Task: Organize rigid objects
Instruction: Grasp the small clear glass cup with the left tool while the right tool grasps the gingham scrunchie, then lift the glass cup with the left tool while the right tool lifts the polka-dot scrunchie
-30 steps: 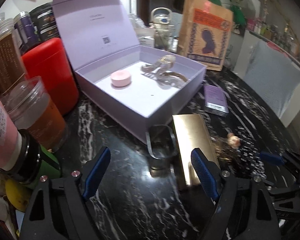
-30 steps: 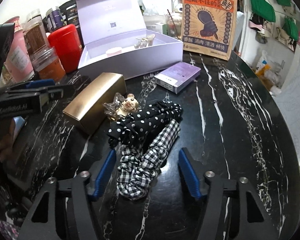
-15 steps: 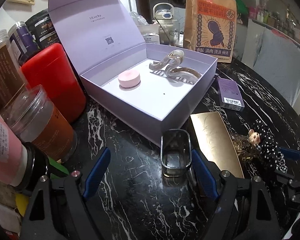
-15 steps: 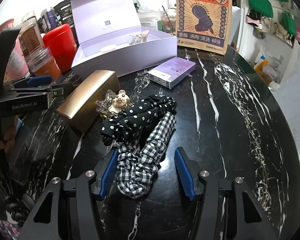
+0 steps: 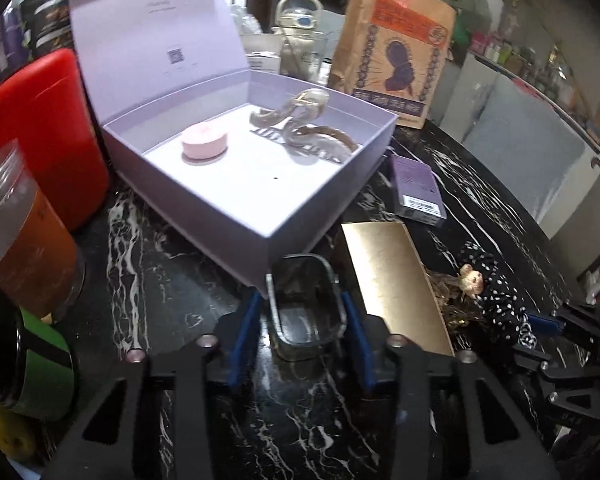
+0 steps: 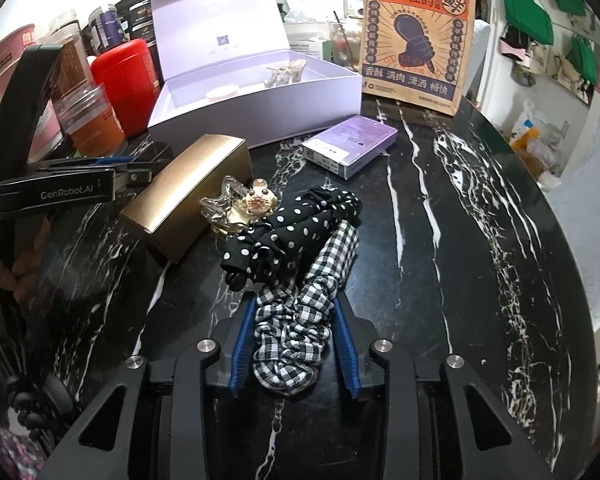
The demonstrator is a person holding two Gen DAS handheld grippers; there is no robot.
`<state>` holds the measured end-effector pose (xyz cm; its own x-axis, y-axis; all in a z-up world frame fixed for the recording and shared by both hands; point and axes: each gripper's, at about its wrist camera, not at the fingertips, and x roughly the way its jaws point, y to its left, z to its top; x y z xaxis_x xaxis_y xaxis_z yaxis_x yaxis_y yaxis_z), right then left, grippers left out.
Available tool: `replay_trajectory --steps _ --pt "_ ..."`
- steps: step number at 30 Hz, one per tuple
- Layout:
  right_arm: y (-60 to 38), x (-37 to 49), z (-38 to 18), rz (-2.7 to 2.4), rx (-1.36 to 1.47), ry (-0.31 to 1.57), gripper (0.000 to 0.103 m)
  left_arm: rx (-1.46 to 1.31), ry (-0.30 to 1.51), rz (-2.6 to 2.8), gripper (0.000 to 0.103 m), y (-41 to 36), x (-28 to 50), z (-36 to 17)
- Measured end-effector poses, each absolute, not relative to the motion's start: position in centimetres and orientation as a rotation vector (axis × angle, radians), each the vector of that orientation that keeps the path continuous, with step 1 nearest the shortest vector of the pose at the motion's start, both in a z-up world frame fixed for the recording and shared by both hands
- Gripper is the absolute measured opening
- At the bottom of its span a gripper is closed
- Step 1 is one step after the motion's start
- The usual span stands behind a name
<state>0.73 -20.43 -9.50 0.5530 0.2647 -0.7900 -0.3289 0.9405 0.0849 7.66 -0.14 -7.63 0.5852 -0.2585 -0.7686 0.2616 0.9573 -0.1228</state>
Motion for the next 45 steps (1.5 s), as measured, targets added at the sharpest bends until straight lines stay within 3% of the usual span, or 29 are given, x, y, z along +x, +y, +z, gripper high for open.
replay_trajectory --steps 5,20,23,27,39,45 --pt "-20.8 0.3 -9.5 0.363 -0.062 0.919 0.030 0.027 0.896 -0.299 0.037 -0.2 7.2 -7.5" --pt "-22.2 -2.6 -9.3 0.376 -0.072 0.939 0.031 0.017 0.956 -0.326 0.037 0.4 2.5 -7.1" --pt "-22.4 -3.1 -9.2 0.368 -0.062 0.938 0.034 0.021 0.955 -0.335 0.037 0.1 1.7 -7.1" --pt "-22.7 -3.3 -8.6 0.355 -0.008 0.894 0.052 0.029 0.926 -0.331 0.037 -0.1 1.1 -7.2" --pt "-20.4 -1.3 -7.4 0.392 -0.005 0.817 0.064 0.046 0.889 -0.329 0.038 -0.4 1.6 -8.2" --pt "-19.8 0.7 -8.3 0.376 0.008 0.859 0.064 0.018 0.896 -0.338 0.038 -0.2 2.1 -8.7"
